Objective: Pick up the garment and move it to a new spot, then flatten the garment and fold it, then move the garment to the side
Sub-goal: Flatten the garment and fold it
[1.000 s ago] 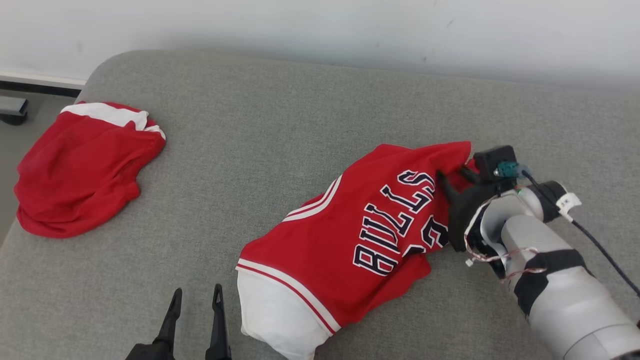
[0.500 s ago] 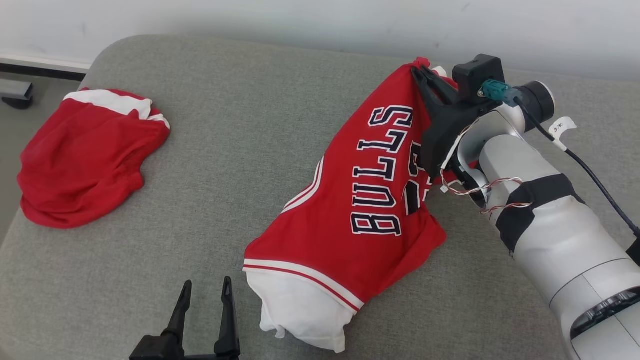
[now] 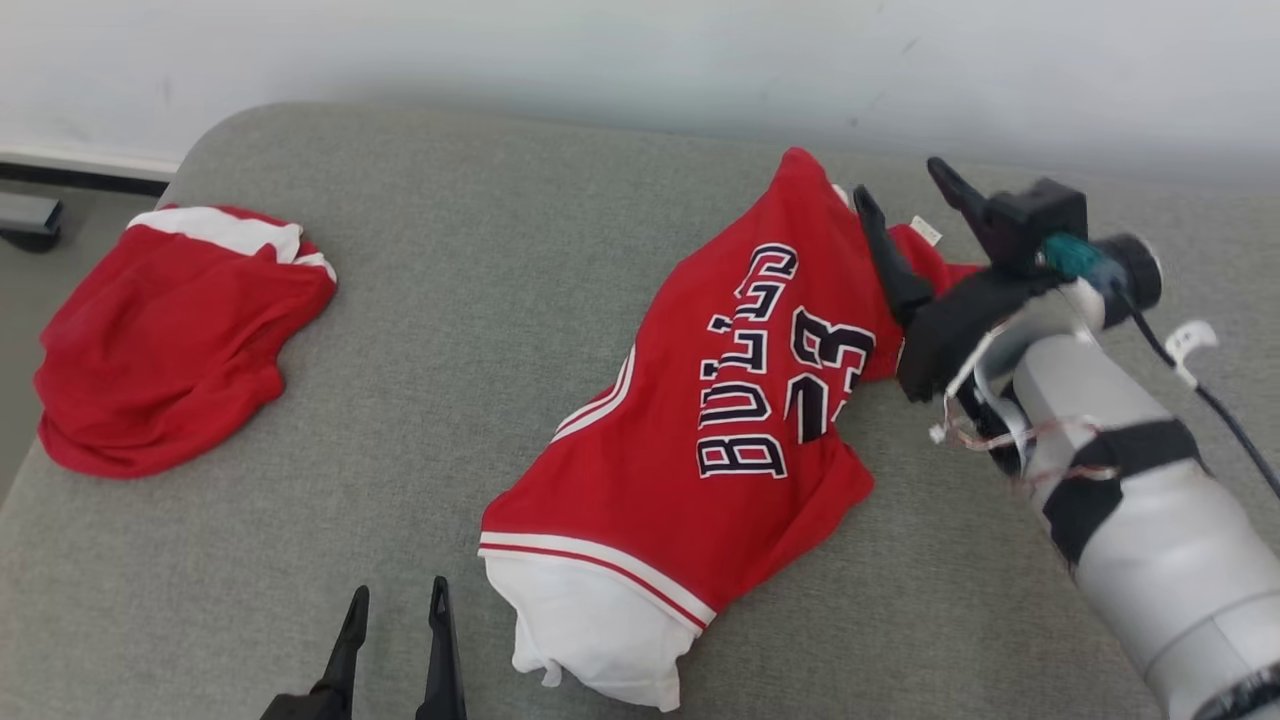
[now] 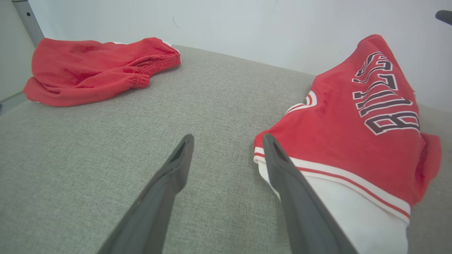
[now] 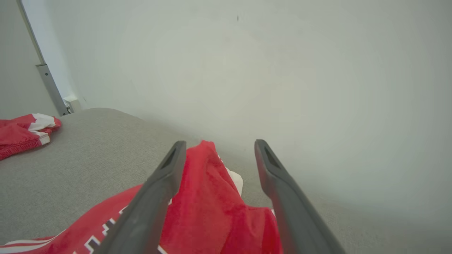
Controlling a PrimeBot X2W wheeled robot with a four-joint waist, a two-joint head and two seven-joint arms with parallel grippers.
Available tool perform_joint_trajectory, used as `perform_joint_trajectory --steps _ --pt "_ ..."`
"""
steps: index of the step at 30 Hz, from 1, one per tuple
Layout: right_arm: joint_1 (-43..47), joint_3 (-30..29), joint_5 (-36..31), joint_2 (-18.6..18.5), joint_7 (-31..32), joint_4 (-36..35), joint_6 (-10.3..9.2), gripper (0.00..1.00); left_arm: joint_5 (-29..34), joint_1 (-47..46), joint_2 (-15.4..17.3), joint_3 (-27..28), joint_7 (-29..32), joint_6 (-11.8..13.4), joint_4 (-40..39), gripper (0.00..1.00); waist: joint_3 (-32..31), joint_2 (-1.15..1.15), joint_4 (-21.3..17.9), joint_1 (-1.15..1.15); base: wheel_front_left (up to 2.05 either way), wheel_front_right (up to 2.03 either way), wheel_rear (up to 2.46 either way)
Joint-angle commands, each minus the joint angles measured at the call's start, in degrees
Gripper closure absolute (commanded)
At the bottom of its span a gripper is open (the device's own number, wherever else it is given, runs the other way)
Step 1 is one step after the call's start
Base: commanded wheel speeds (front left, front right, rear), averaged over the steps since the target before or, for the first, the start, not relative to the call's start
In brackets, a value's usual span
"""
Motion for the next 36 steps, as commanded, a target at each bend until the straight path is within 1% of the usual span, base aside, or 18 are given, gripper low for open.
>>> perform_joint_trajectory --steps 1,3,7,10,13,16,20,25,26,28,29,32,36 --pt "6.2 -1.42 1.07 -0.98 -0.15 -4.48 -0.13 0.0 0.67 1.37 -0.04 0.66 -0.18 0.0 -0.28 0.0 -2.03 -0.01 -2.15 0.0 0.0 0.0 0.0" --pt "10.31 -1.83 1.25 -2.12 -0.15 -7.9 -0.13 0.0 1.04 1.84 -0.05 1.16 -0.18 -0.15 -0.34 0.0 -2.89 -0.01 -3.19 0.0 0.0 0.0 0.0" --pt "18.83 -2.53 2.13 -2.56 -0.16 -12.54 -0.13 0.0 1.55 2.53 -0.04 1.76 -0.18 -0.42 -0.43 0.0 -4.03 -0.01 -4.36 0.0 0.0 0.0 0.0" --pt "24.2 -3.33 2.99 -2.41 -0.16 -14.05 -0.13 0.0 1.68 2.64 -0.04 1.76 -0.18 -0.65 -0.49 0.0 -4.21 -0.01 -4.5 0.0 0.0 0.0 0.0" --pt "27.28 -3.59 3.15 -1.66 -0.17 -13.84 -0.13 0.0 2.03 2.72 -0.04 1.65 -0.18 -0.88 -0.57 0.0 -3.95 -0.01 -4.23 0.0 0.0 0.0 0.0" --pt "28.26 -3.78 3.21 -0.4 -0.18 -12.63 -0.13 0.0 2.26 2.31 -0.04 1.59 -0.18 -1.18 -0.43 0.0 -3.38 -0.01 -3.67 0.0 0.0 0.0 0.0" --pt "26.9 -3.95 2.71 1.44 -0.17 -10.63 -0.13 0.0 2.24 1.48 -0.04 1.15 -0.18 -1.54 -0.12 0.0 -2.68 -0.01 -2.44 0.0 0.0 0.0 0.0" --pt "25.21 -1.96 1.8 3.59 2.76 -5.67 -0.13 0.0 2.08 1.78 -0.05 0.96 -0.18 -1.33 0.16 0.0 -2.81 -0.01 -1.0 0.0 0.0 0.0 0.0" --pt "25.21 -1.96 1.8 3.59 2.76 -5.67 -0.13 0.0 2.08 1.78 -0.05 0.96 -0.18 -1.33 0.16 0.0 -2.81 -0.01 -1.0 0.0 0.0 0.0 0.0" --pt "25.42 -1.21 3.2 4.64 4.27 -4.31 -0.13 0.86 1.85 2.11 -0.05 0.96 -0.18 -1.15 0.19 0.0 -3.01 -0.01 -0.76 0.0 0.0 0.0 0.0" --pt "25.49 -0.85 3.78 4.91 4.71 -3.98 -0.13 1.0 1.77 2.26 -0.05 0.97 -0.18 -1.08 0.24 0.0 -3.11 -0.01 -0.71 0.0 0.0 0.0 0.0" --pt "25.15 0.02 4.87 4.4 3.73 -3.94 -0.13 1.0 1.43 2.66 -0.05 1.14 -0.18 -0.89 0.3 0.0 -3.5 -0.01 -1.0 0.0 0.0 0.0 0.0" --pt "24.71 -0.3 5.05 3.07 1.31 -5.65 -0.13 1.0 1.42 3.25 -0.05 1.14 -0.18 -0.73 0.01 0.0 -4.14 -0.01 -2.19 0.0 0.0 0.0 0.0"
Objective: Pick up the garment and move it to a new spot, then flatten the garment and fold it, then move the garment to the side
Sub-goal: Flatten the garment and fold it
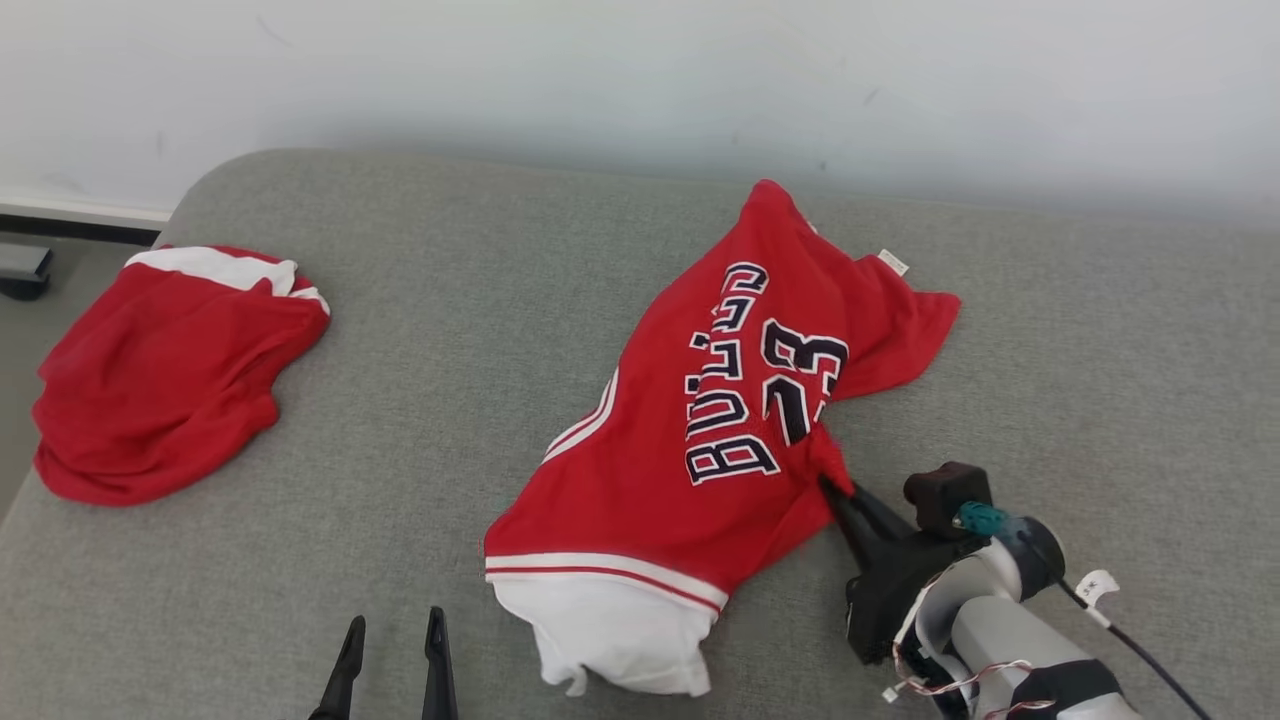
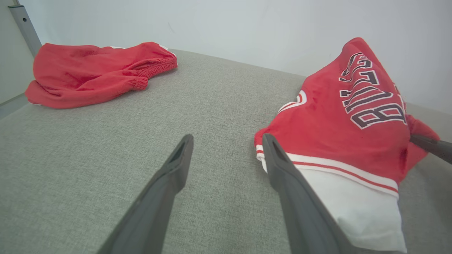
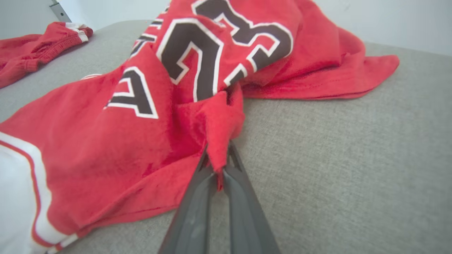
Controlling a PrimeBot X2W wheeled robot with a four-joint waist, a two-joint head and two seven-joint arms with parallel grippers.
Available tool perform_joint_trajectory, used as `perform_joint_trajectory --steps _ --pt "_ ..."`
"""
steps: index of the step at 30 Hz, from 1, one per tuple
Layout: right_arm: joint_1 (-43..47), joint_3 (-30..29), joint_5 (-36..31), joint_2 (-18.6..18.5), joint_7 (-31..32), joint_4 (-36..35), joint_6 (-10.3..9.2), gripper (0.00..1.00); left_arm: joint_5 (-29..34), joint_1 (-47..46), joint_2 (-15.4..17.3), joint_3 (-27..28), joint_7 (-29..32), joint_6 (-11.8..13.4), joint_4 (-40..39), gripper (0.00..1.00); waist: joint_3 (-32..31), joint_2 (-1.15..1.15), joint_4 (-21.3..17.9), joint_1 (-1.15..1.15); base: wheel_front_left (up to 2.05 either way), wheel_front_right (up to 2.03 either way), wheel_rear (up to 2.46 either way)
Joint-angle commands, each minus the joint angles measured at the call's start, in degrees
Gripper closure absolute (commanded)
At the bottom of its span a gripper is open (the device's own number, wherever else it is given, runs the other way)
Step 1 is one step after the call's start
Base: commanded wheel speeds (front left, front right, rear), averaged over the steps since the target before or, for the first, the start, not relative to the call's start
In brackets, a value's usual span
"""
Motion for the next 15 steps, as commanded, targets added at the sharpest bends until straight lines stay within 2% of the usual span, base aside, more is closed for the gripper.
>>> perform_joint_trajectory --steps 1,4,8,15 --pt "-0.18 -0.26 -0.46 -0.58 -0.55 -0.66 -0.13 1.0 0.13 0.58 -0.02 0.05 -0.18 0.1 -0.13 0.0 -0.48 0.0 -0.73 0.0 0.0 0.0 0.0" --pt "2.0 -2.56 -2.77 -2.2 -1.38 -3.7 -0.13 1.0 0.03 0.96 -0.02 0.06 -0.17 0.41 -0.36 0.0 -0.96 0.0 -1.8 0.0 0.0 0.0 0.0" --pt "7.7 -8.39 -6.61 -3.11 -1.56 -9.77 -0.13 1.0 -0.3 1.72 -0.02 0.26 -0.18 0.42 -0.4 0.0 -1.31 0.0 -3.42 0.0 0.0 0.0 0.0" --pt "22.92 -16.5 -11.54 1.37 0.56 -25.67 -0.13 1.0 -0.62 0.87 -0.03 -0.2 -0.17 0.39 -0.17 0.0 -0.83 0.0 -5.12 0.0 0.0 0.0 0.0"
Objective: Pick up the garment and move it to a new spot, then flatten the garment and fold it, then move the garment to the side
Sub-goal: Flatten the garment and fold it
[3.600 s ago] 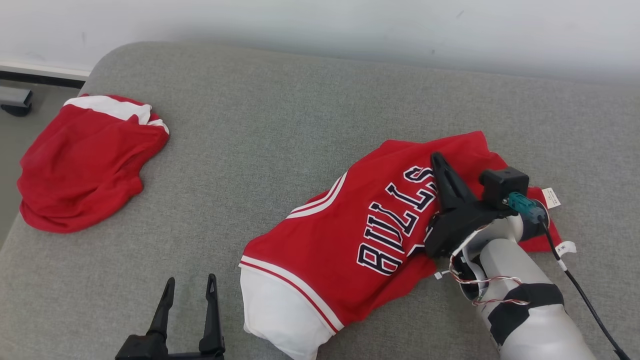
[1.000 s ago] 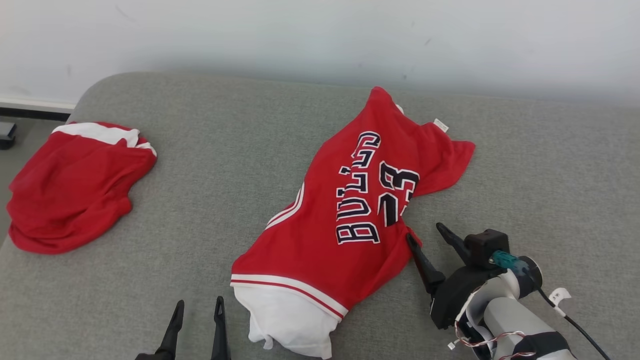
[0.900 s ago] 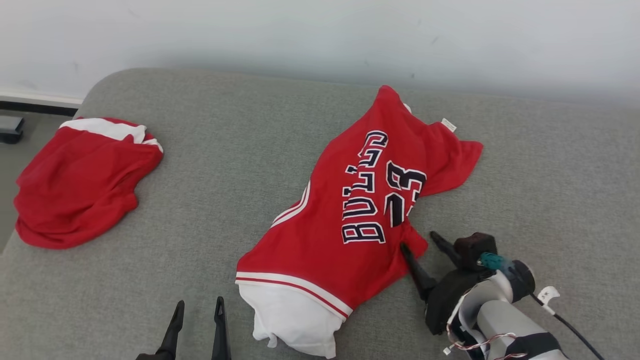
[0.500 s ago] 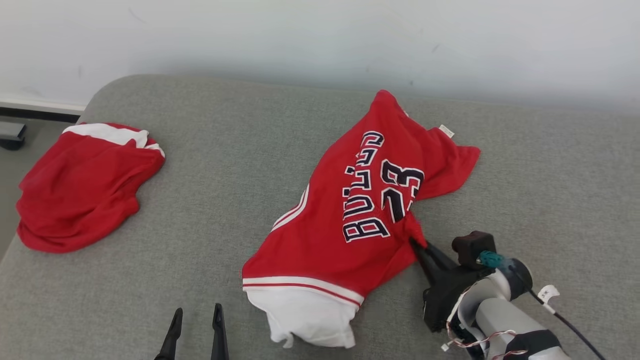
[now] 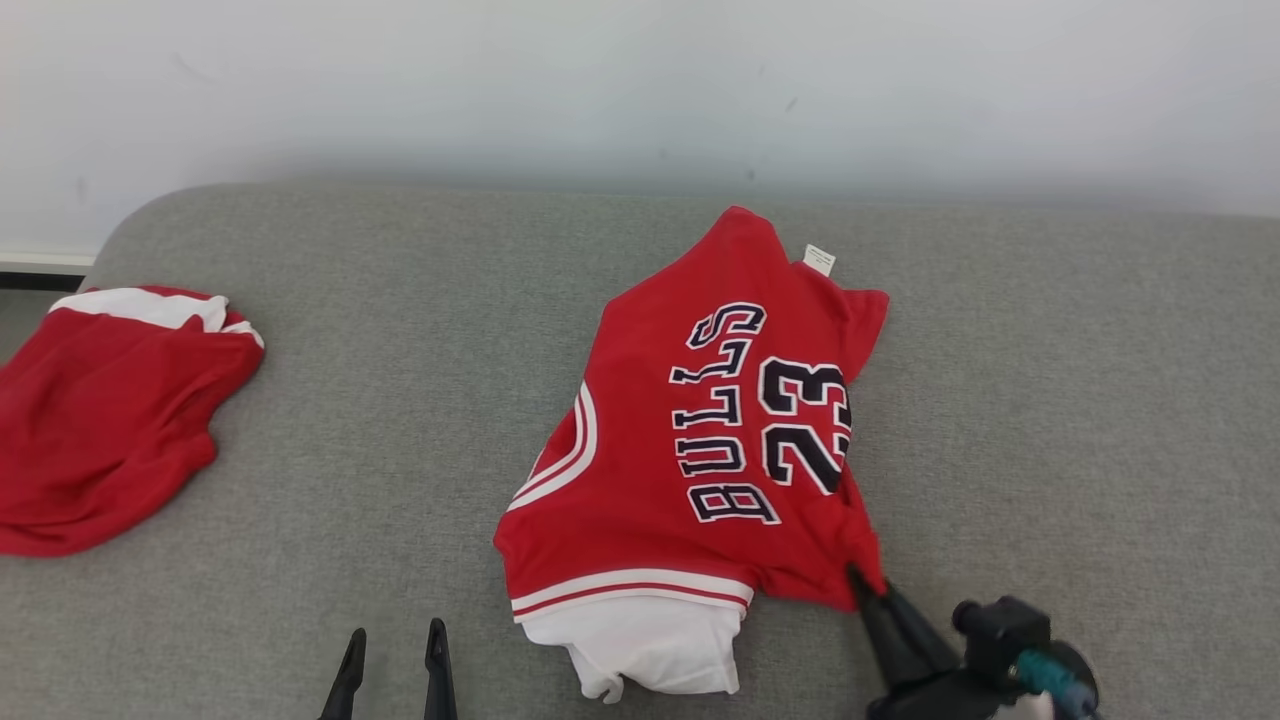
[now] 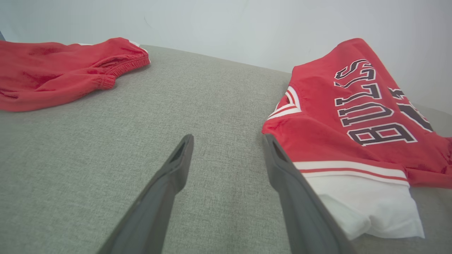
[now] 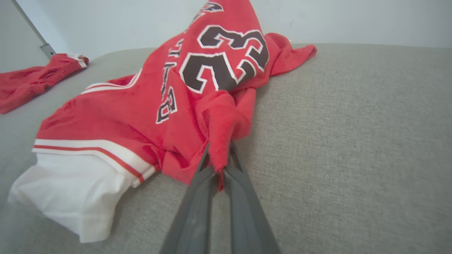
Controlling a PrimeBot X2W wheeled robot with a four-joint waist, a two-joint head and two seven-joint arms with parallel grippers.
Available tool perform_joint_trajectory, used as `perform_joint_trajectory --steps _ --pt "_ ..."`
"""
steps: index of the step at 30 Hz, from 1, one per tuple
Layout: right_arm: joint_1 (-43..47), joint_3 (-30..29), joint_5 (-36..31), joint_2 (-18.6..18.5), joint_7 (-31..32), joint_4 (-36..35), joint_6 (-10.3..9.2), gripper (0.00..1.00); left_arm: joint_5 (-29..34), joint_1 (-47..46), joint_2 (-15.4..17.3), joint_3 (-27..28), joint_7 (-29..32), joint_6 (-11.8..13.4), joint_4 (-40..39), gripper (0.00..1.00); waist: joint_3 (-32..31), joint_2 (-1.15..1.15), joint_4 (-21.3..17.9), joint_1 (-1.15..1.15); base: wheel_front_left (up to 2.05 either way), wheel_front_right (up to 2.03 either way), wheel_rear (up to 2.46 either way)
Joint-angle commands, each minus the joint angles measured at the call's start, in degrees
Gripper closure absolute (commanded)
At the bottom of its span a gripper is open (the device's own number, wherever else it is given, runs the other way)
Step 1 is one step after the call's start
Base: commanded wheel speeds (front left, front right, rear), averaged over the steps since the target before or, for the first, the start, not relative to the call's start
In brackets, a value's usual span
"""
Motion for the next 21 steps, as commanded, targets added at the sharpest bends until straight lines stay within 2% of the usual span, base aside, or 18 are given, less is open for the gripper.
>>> perform_joint_trajectory --steps 1,5,6,7,8,15,21 --pt "1.69 -0.38 -0.75 1.28 0.79 -2.65 -0.13 1.0 -0.05 -0.4 -0.03 -0.09 -0.17 0.12 -0.07 0.0 0.26 0.0 -0.48 0.0 0.0 0.0 0.0" --pt "8.3 -0.22 -2.36 4.57 5.97 -13.85 -0.13 1.0 0.29 -0.85 -0.04 0.01 -0.18 -0.1 0.26 0.0 0.58 0.0 -1.24 0.0 0.0 0.0 0.0" --pt "9.33 -0.48 -2.58 4.81 7.16 -15.98 -0.13 0.57 0.35 -0.84 -0.04 0.02 -0.18 -0.11 0.33 0.0 0.59 0.0 -1.34 0.0 0.0 0.0 0.0" --pt "10.23 -0.82 -2.9 4.92 8.13 -17.48 -0.13 0.06 0.38 -0.79 -0.04 -0.06 -0.17 -0.08 0.43 0.0 0.53 0.0 -1.38 0.0 0.0 0.0 0.0" --pt "10.99 -1.32 -3.38 4.97 9.06 -18.85 -0.13 0.0 0.45 -0.83 -0.03 -0.1 -0.17 -0.12 0.52 0.0 0.51 0.0 -1.39 0.0 0.0 0.0 0.0" --pt "12.83 -7.39 -2.75 3.86 11.64 -25.24 -0.13 0.0 0.69 -0.91 -0.03 -0.23 -0.17 -0.19 0.81 0.0 -0.01 0.0 -0.97 0.0 0.0 0.0 0.0" --pt "9.98 -11.16 -2.06 2.0 12.3 -26.07 -0.13 0.0 0.65 -0.86 -0.03 -0.26 -0.17 -0.08 0.76 0.0 -0.05 0.0 -0.28 0.0 0.0 0.0 0.0"
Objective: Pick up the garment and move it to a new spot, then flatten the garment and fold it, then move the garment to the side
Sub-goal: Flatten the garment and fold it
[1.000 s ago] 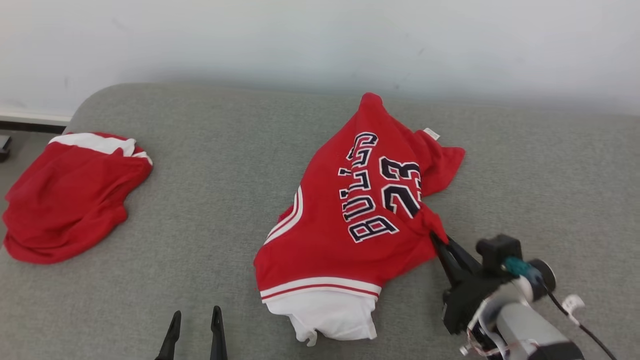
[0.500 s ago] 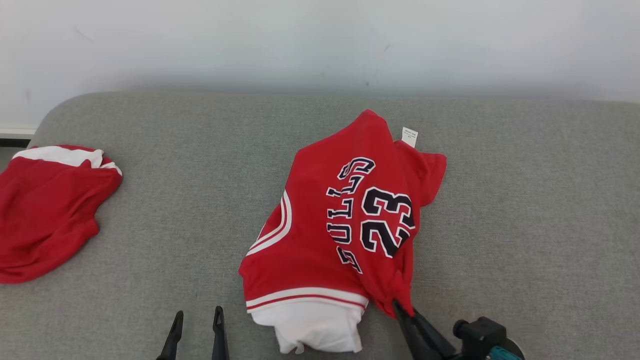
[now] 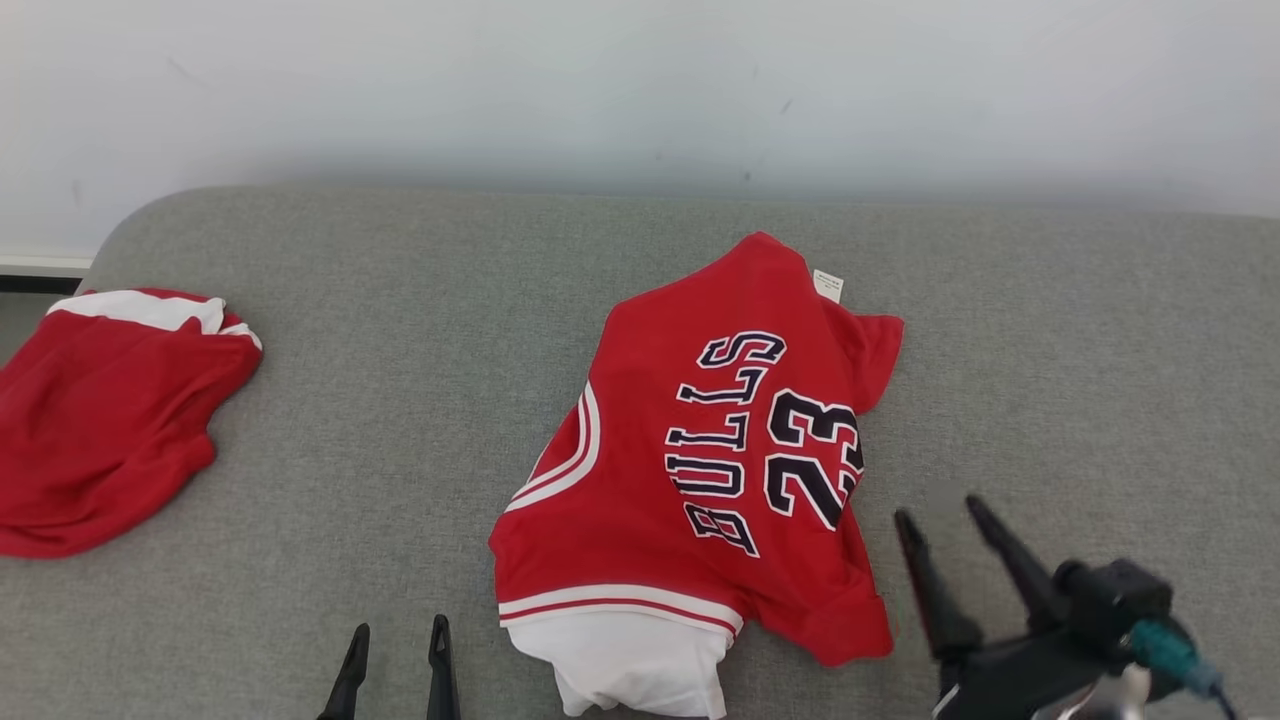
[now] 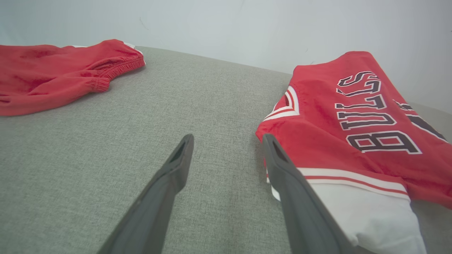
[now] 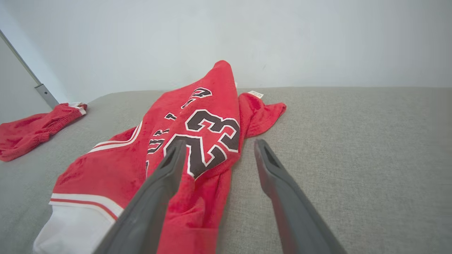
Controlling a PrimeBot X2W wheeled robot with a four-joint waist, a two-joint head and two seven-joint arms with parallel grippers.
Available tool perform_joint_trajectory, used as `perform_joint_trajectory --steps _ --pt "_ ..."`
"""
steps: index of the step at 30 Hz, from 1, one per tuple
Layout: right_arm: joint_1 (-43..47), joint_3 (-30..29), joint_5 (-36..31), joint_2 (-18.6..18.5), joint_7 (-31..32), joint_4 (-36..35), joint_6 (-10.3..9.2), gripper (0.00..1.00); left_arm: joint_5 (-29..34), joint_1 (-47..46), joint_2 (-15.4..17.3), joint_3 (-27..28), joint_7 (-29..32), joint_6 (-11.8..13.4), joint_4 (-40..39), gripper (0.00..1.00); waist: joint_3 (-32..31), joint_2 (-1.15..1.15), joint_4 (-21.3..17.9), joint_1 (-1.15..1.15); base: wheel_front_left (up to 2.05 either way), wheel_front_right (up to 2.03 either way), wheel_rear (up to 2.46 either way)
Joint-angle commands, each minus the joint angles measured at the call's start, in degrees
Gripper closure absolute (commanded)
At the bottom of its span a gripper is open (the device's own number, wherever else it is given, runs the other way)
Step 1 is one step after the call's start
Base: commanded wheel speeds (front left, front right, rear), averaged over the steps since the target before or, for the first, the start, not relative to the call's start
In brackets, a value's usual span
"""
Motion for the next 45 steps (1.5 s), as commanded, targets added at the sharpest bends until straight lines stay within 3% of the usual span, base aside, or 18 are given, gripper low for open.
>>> perform_joint_trajectory --steps 1,7,15,24,36,37,39,45 --pt "-1.57 -0.69 0.13 -0.76 0.11 0.37 -0.13 0.0 0.42 -0.16 -0.03 -0.16 -0.18 0.16 0.02 0.0 0.12 0.0 0.21 0.0 0.0 0.0 0.0" --pt "-9.96 -2.68 0.44 -4.55 0.05 7.13 -0.13 0.0 0.63 -0.85 -0.03 -0.43 -0.17 0.03 -0.04 0.0 0.89 0.0 1.33 0.0 0.0 0.0 0.0" --pt "-23.77 -2.25 -0.06 -7.89 -0.44 24.36 -0.13 0.0 0.47 -2.24 -0.02 -1.6 -0.18 -0.32 0.25 0.0 3.24 0.0 4.02 0.0 0.0 0.0 0.0" --pt "-36.79 -1.48 -0.54 -8.35 -3.33 46.83 -0.13 0.0 -0.43 -3.61 -0.02 -3.82 -0.18 0.03 0.44 0.0 5.53 0.0 8.22 0.0 0.0 0.0 0.0" --pt "-45.02 -0.69 -0.85 -7.59 -4.46 63.47 -0.13 0.0 -1.16 -4.36 -0.03 -5.4 -0.18 0.75 -0.11 0.0 7.65 0.0 10.55 0.0 0.0 0.0 0.0" --pt "-45.39 -0.56 -0.43 -7.37 -4.58 64.33 -0.13 0.07 -1.19 -4.45 -0.02 -5.42 -0.18 0.79 -0.14 0.0 7.78 0.0 10.57 0.0 0.0 0.0 0.0" --pt "-45.89 0.15 -0.03 -7.0 -4.9 65.4 -0.13 1.0 -1.28 -4.59 -0.03 -5.39 -0.18 0.86 -0.18 0.0 8.02 0.0 10.44 0.0 0.0 0.0 0.0" --pt "-49.0 2.7 1.27 -8.06 -7.19 64.93 -0.13 1.0 -1.34 -4.74 -0.03 -5.36 -0.18 1.26 -0.03 0.0 7.9 0.0 9.66 0.0 0.0 0.0 0.0"
